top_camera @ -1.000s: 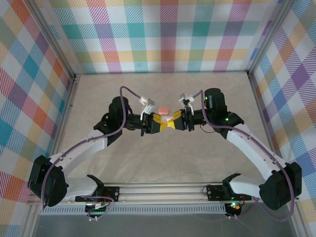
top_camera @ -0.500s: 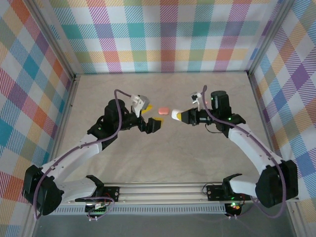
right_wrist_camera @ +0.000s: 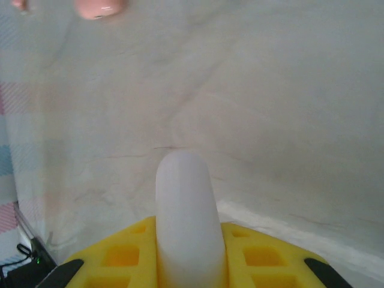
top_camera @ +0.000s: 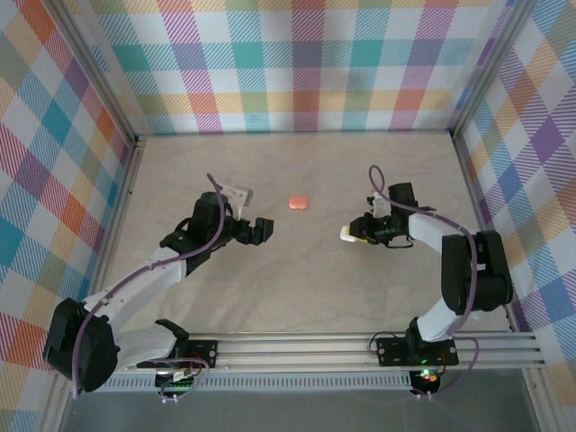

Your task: Insert the wireless bluetooth earbuds into the charging case

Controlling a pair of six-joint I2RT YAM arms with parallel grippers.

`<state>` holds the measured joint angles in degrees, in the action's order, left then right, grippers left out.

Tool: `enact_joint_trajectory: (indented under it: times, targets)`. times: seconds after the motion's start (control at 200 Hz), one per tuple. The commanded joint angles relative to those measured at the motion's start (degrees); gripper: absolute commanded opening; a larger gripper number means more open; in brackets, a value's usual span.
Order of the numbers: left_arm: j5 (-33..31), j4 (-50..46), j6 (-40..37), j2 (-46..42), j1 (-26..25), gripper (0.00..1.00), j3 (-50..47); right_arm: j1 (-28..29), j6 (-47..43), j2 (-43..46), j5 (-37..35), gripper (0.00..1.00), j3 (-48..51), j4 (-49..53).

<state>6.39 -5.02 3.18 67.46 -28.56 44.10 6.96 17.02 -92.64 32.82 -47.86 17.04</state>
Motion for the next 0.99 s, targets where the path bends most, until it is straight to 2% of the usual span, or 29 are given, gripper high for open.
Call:
enact_joint_trajectory:
  times: [0.0,0.075,0.185,0.295,0.485,0.645,0.765,0.99]
  targets:
    - [-0.6,-3.8,-0.5,2.2,0.8,1.00,4.0,-1.8,-1.1,-3.1,0.0,0.17,-1.4,3.4]
    - [0.3,-2.8,0.4,4.4,1.3,1.00,4.7,-2.1,-2.5,-4.6,-1.6,0.18,-2.8,5.5]
    - [2.0,-0.9,1.4,7.0,1.6,1.00,5.4,-2.1,-2.9,-5.5,-3.5,0.24,-3.3,6.7]
    - [3.3,-0.4,1.2,7.9,1.7,1.00,6.2,-2.0,-2.7,-5.4,-6.8,0.46,-3.9,8.6]
    - [4.7,-0.3,0.4,8.2,2.0,0.98,7.1,-2.1,-4.0,-2.8,-11.9,0.63,-6.0,14.6]
    - [6.1,-0.6,1.1,8.3,2.1,0.96,7.1,-2.0,-5.5,2.6,-13.5,0.65,-7.1,16.3]
    - [4.9,-3.1,1.6,8.1,2.3,0.94,7.5,-1.1,-5.1,5.2,-15.8,0.66,-8.8,16.8]
    - [-0.1,-4.4,3.4,7.0,3.0,0.94,5.4,8.1,-1.1,-0.1,-25.7,0.59,-18.7,18.2]
